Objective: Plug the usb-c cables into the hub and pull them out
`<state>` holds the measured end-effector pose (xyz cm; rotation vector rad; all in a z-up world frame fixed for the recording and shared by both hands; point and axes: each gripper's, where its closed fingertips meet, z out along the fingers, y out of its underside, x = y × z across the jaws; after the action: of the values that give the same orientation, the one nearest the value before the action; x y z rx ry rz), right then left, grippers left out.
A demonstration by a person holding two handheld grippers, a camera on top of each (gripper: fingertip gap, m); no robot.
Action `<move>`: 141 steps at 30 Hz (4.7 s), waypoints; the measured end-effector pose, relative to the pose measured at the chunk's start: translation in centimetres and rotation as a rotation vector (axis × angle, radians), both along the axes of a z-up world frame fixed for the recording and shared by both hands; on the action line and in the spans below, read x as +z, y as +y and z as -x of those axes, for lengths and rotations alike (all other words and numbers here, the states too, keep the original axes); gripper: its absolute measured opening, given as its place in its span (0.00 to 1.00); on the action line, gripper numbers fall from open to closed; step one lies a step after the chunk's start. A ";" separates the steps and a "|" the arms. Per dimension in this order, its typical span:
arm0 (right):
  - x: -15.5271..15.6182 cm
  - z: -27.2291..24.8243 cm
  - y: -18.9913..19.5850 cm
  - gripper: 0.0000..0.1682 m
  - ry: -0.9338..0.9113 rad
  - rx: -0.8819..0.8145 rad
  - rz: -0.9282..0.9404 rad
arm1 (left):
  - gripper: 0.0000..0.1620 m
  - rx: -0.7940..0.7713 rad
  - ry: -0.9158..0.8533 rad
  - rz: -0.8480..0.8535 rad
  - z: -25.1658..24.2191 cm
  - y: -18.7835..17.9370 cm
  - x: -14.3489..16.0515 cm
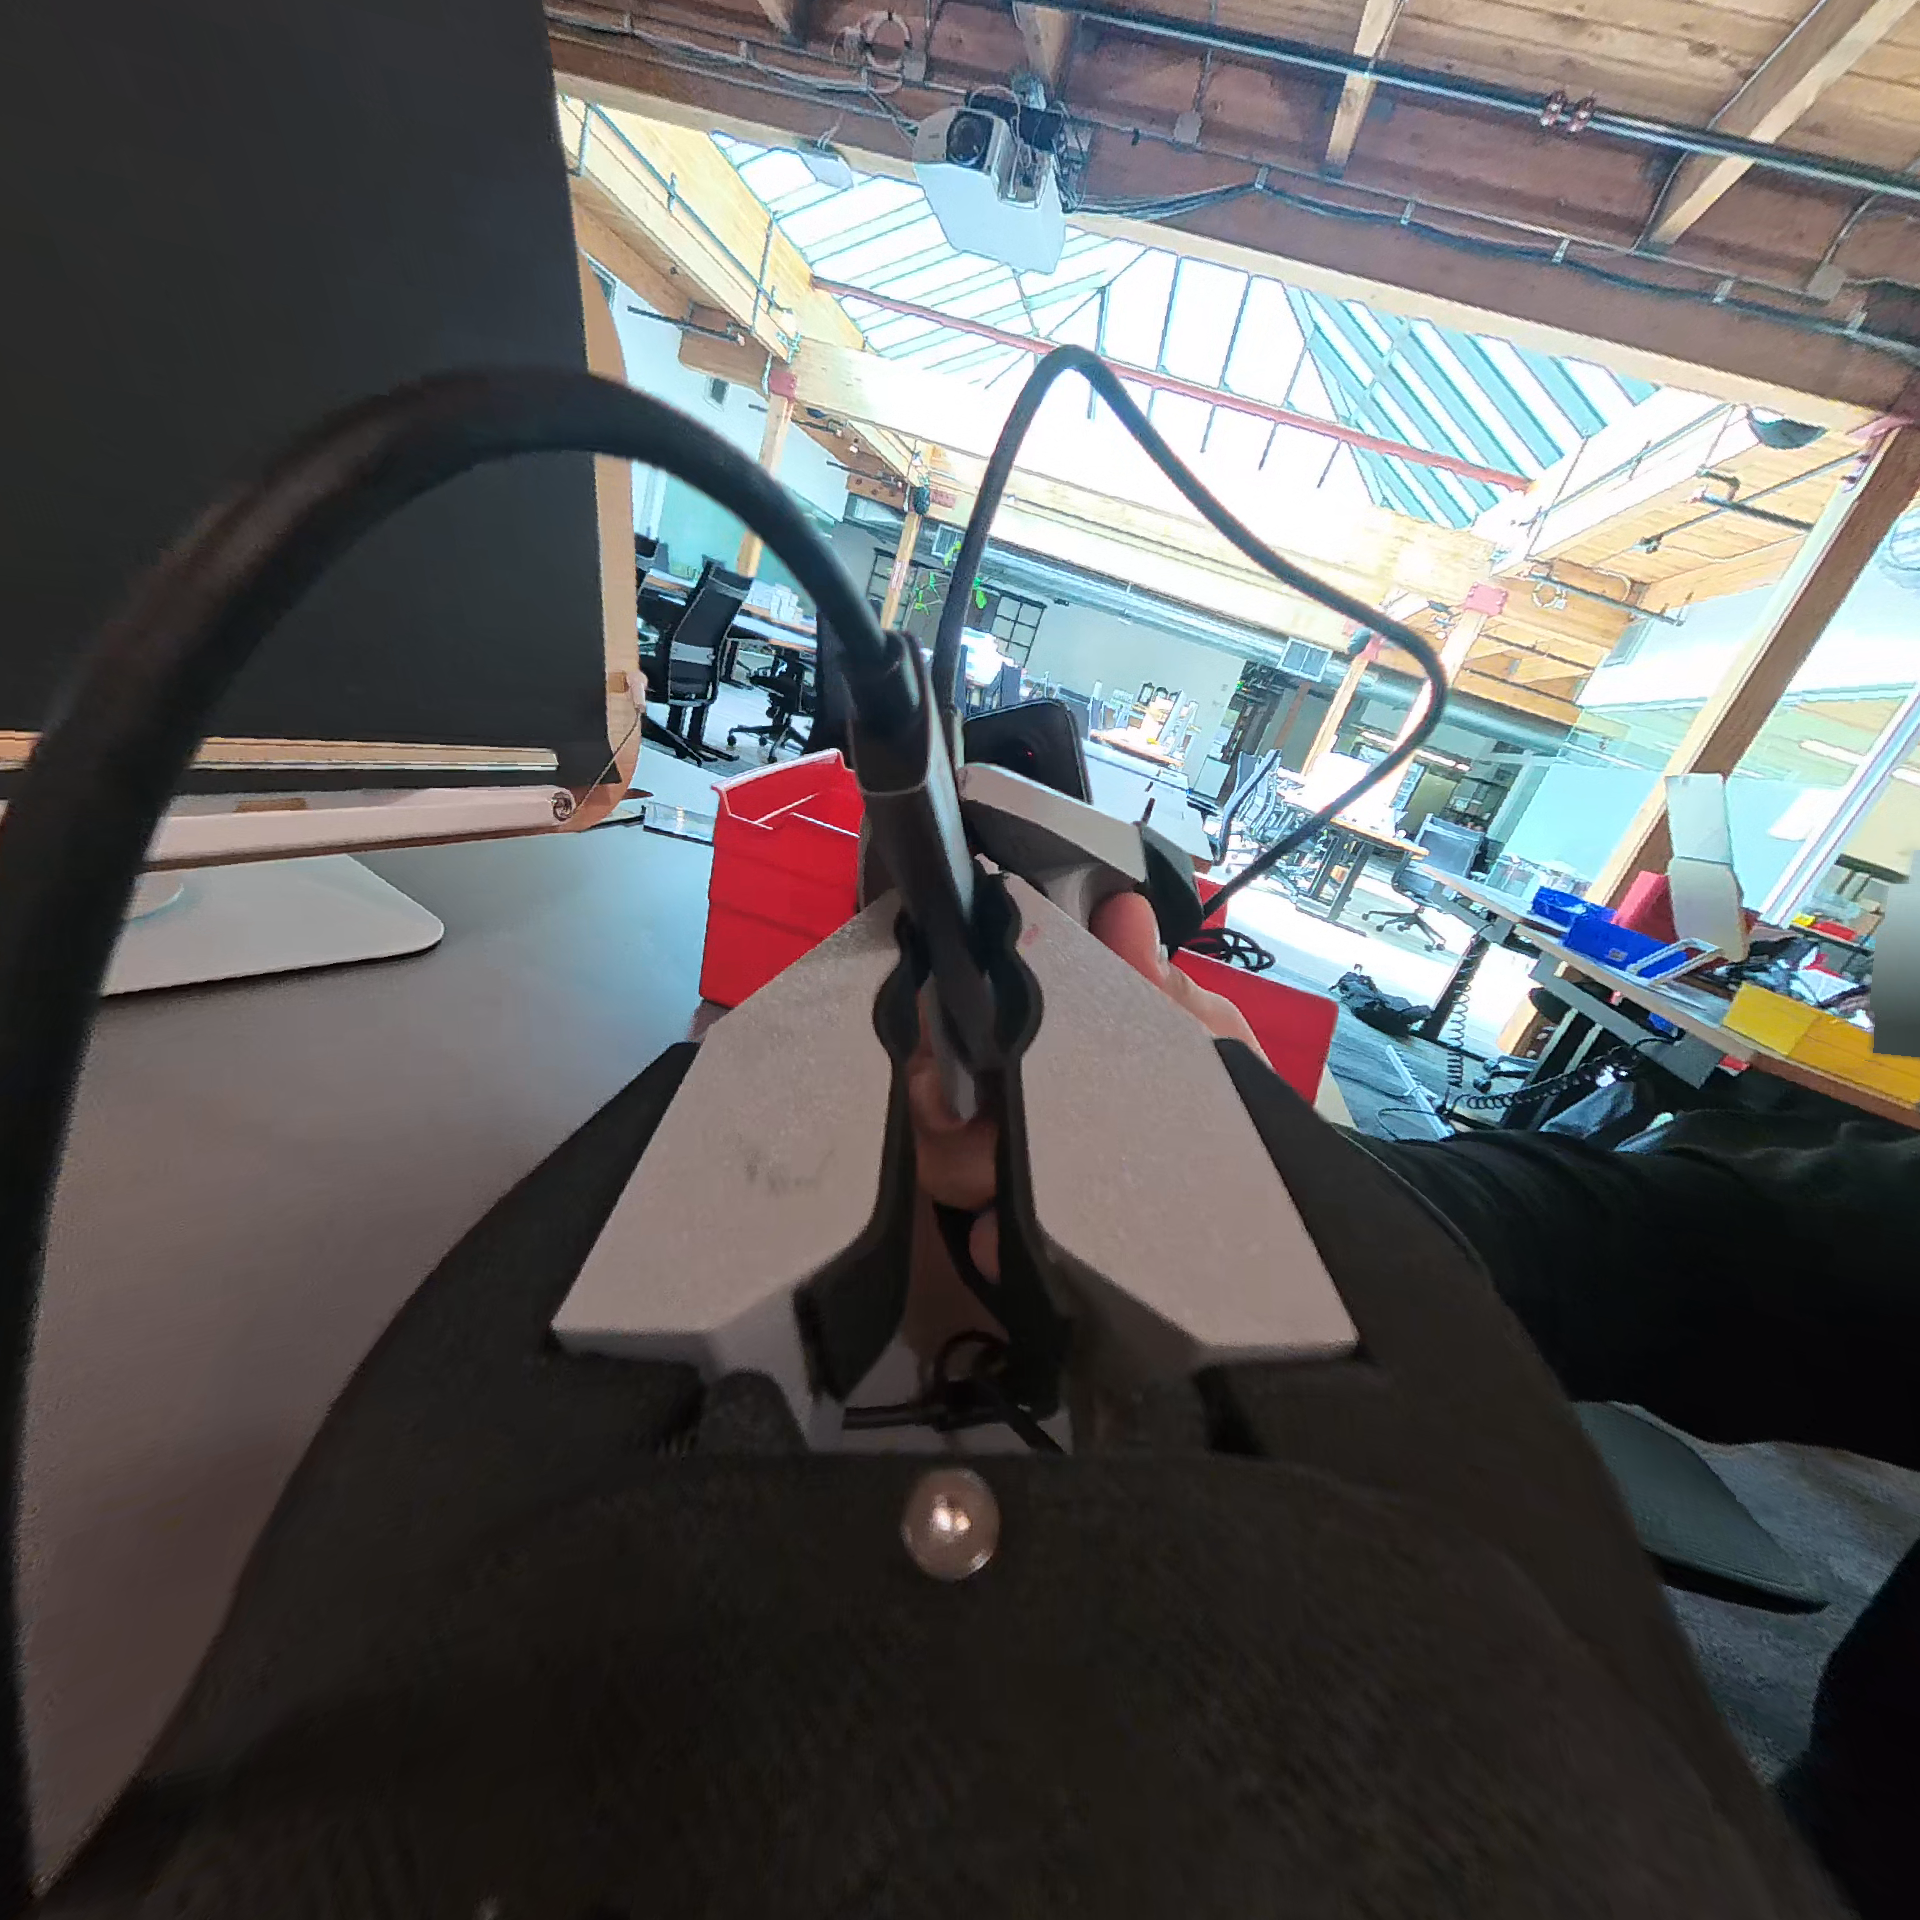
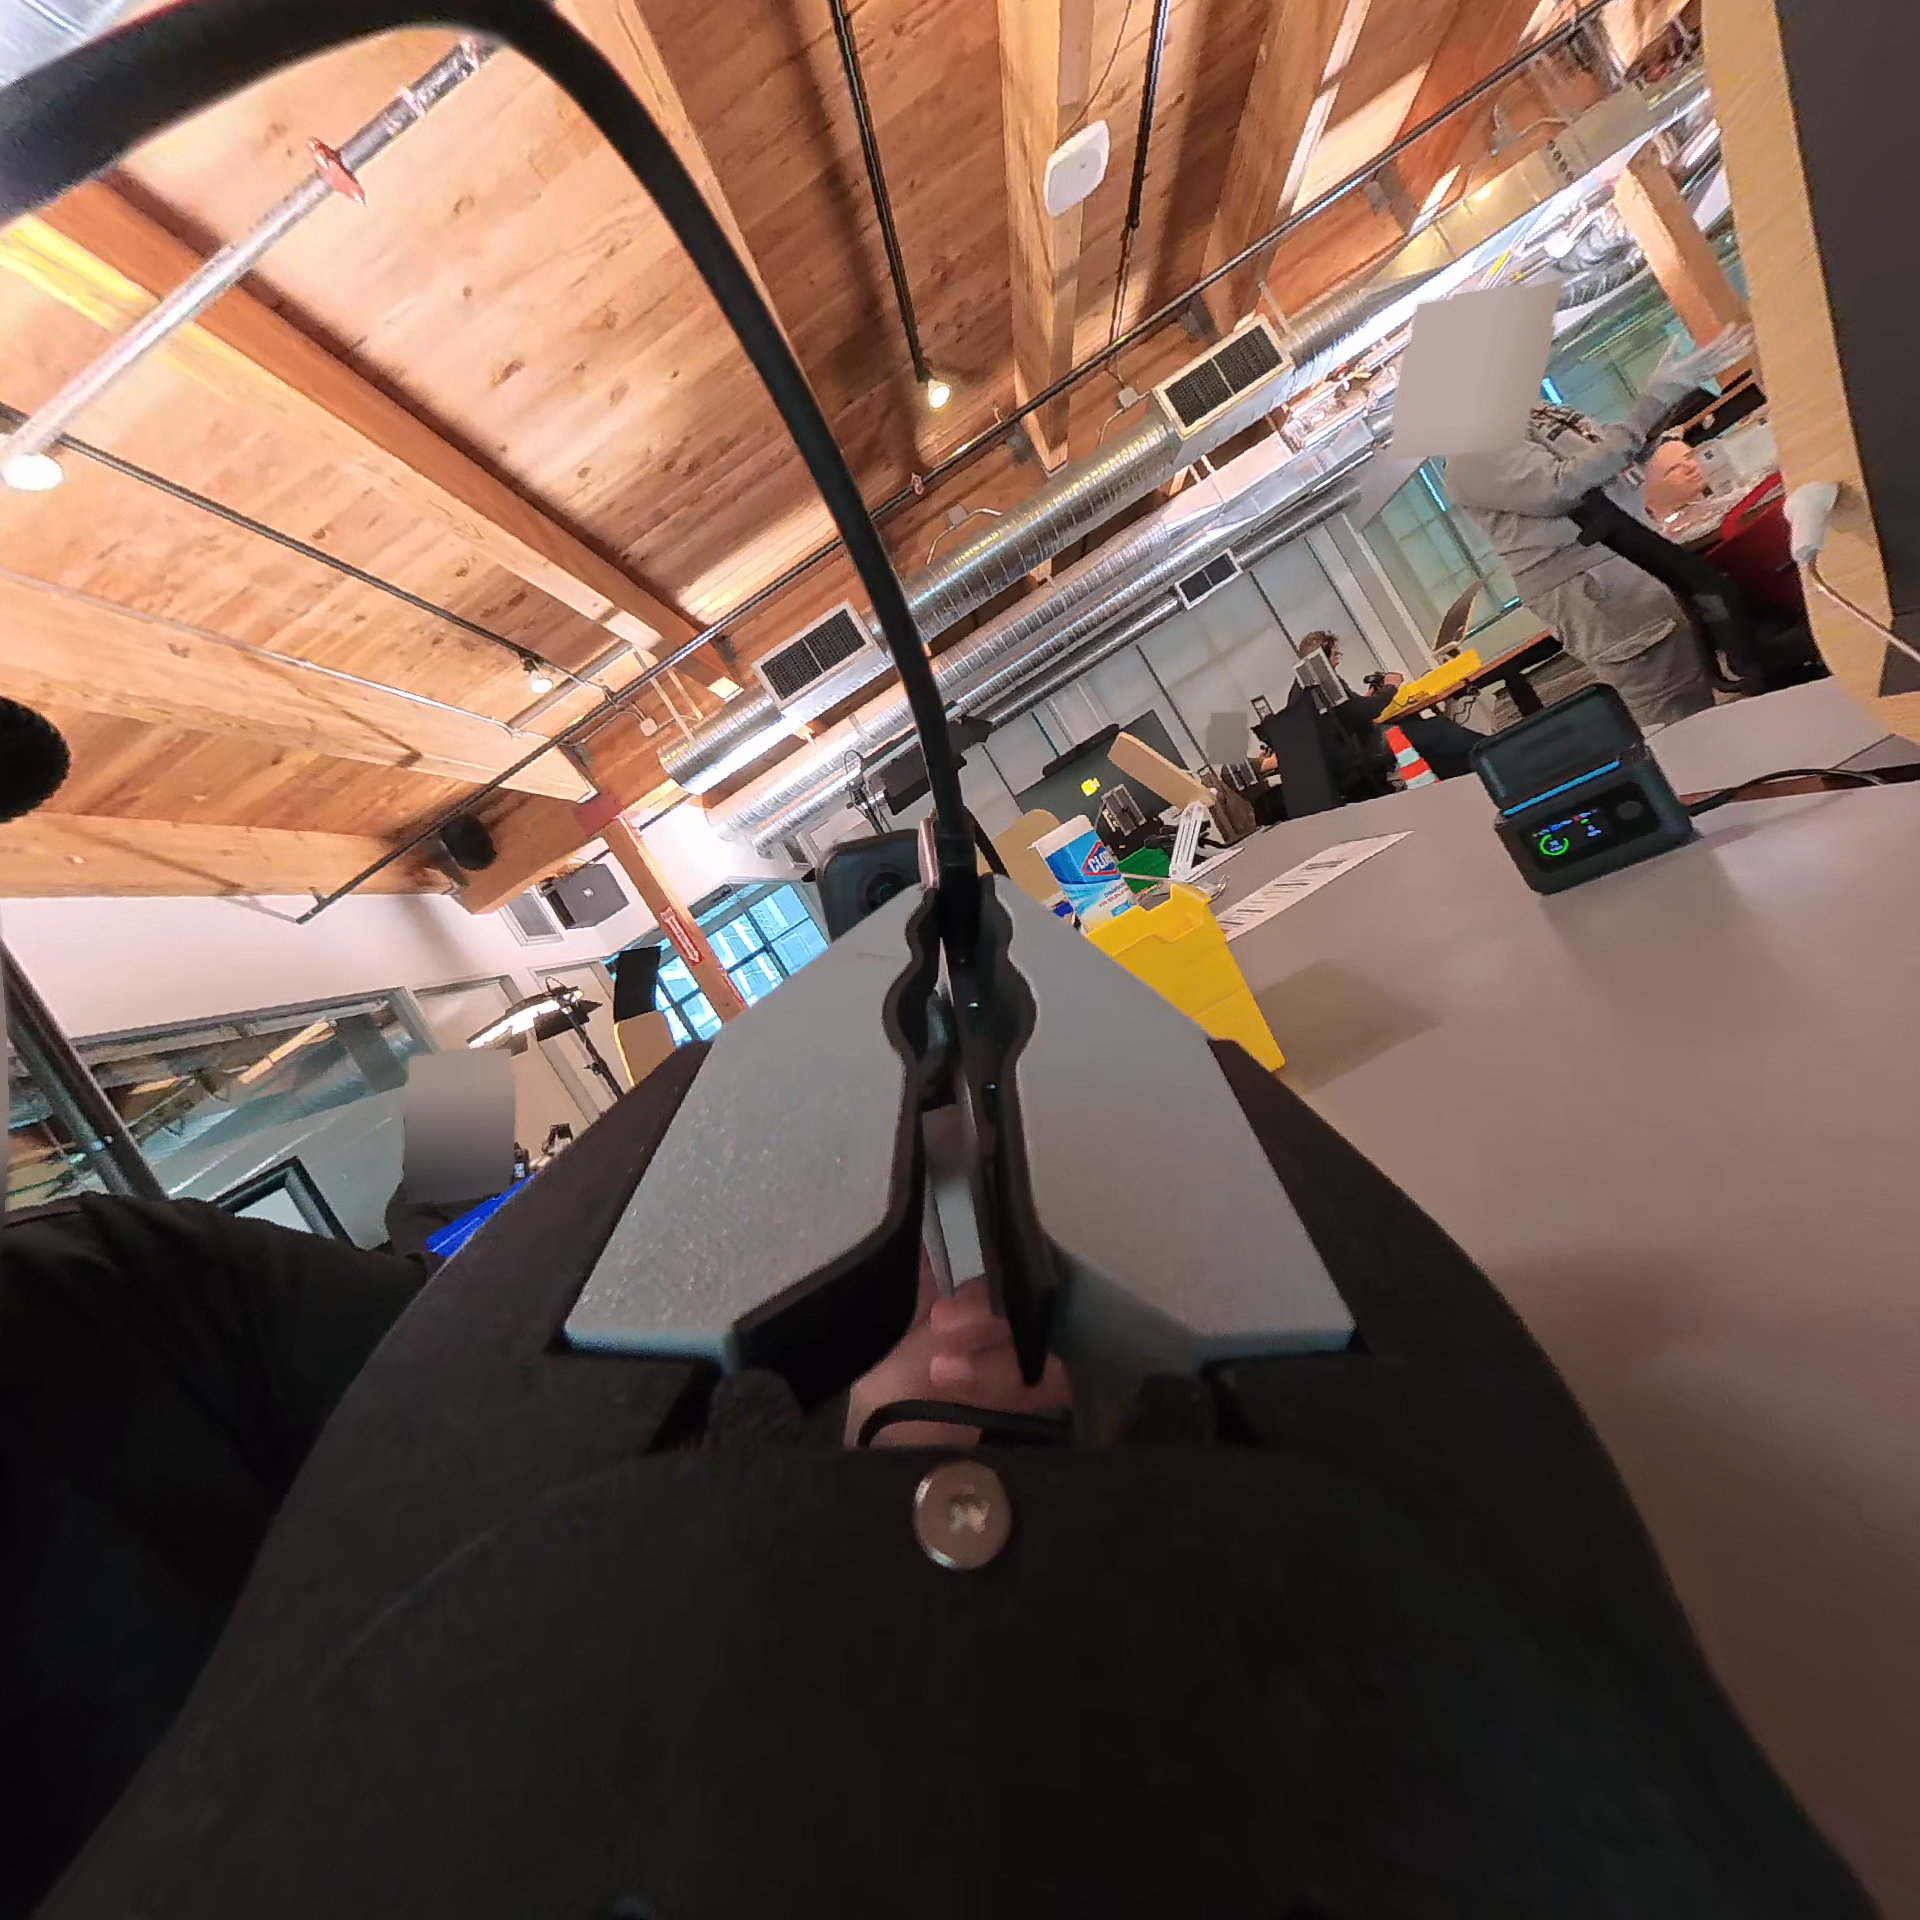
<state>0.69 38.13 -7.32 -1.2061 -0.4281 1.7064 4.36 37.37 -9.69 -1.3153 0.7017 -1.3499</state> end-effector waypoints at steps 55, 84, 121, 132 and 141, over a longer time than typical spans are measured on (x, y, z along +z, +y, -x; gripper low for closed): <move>-0.2 -0.1 -1.0 0.02 -0.245 0.080 -0.114 | 0.05 -0.069 0.020 -0.026 0.7 -0.8 0.6; 0.8 0.1 -0.2 0.01 -0.061 -0.025 -0.073 | 0.05 -0.045 -0.071 0.013 1.5 -0.1 1.6; -1.5 1.7 0.6 0.03 -0.539 -0.418 -0.496 | 0.11 0.099 -0.211 0.270 3.8 3.1 1.6; -1.6 1.6 1.1 0.01 -0.382 -0.313 -0.260 | 0.10 0.218 -0.167 0.173 4.0 3.6 1.4; -1.2 1.3 1.2 0.01 -0.283 -0.288 -0.180 | 0.09 0.197 -0.211 0.210 3.9 3.5 1.5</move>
<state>-0.64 39.32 -8.54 -1.3109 -0.5375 1.2320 0.44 40.91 -8.20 -1.3437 0.2842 -1.4025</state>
